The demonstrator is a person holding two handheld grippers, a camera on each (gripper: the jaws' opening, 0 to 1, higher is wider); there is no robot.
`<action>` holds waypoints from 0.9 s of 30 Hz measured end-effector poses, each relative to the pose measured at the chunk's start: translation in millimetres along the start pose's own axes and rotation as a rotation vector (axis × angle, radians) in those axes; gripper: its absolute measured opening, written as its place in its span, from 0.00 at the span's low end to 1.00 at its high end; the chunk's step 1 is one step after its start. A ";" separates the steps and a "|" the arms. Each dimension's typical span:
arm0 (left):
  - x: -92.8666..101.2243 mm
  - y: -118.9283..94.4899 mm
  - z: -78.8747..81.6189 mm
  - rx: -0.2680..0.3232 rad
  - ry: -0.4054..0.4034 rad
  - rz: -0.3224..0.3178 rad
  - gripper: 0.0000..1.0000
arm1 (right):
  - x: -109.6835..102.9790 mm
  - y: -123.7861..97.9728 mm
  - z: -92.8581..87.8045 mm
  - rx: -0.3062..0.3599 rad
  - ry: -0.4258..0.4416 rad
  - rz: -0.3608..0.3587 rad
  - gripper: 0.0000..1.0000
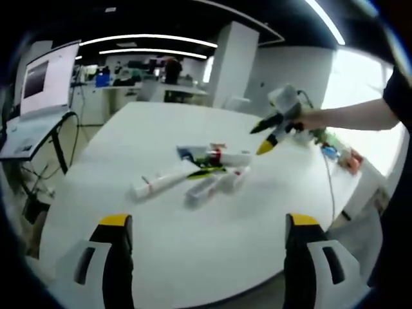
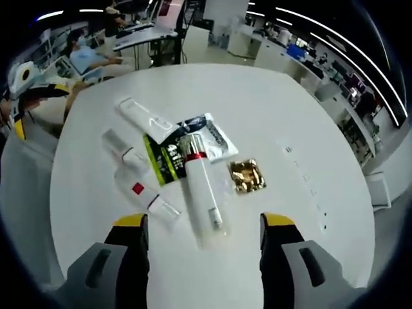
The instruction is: Arrange the skincare products in the storage area until every visible bottle or jar stands upright without overlapping.
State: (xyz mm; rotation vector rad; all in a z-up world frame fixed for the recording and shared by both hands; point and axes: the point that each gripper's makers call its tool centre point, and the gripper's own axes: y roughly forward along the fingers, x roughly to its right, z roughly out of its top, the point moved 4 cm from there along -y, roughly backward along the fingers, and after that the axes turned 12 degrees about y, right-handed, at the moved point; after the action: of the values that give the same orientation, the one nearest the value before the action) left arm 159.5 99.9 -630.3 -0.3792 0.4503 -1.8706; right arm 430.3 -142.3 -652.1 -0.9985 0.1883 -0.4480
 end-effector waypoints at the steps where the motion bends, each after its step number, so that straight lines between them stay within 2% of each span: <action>1: 0.1 0.1 -0.1 -0.001 0.000 -0.002 0.90 | 0.7 2.5 0.7 -0.004 -0.004 0.003 0.70; 15: 4.5 1.5 0.6 -0.015 -0.012 -0.018 0.89 | -2.3 37.3 9.0 -0.025 -0.028 0.031 0.66; 20: 5.3 2.1 1.4 -0.019 -0.019 -0.024 0.88 | -3.1 45.3 10.7 -0.033 -0.010 0.046 0.65; 27: 6.3 2.7 0.8 -0.030 -0.018 -0.027 0.88 | -5.7 54.6 12.1 -0.061 -0.040 0.050 0.65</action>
State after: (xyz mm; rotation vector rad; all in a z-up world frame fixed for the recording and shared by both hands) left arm 160.0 93.0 -630.7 -0.4244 0.4637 -1.8869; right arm 444.6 -105.4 -692.0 -1.0593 0.1921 -0.3783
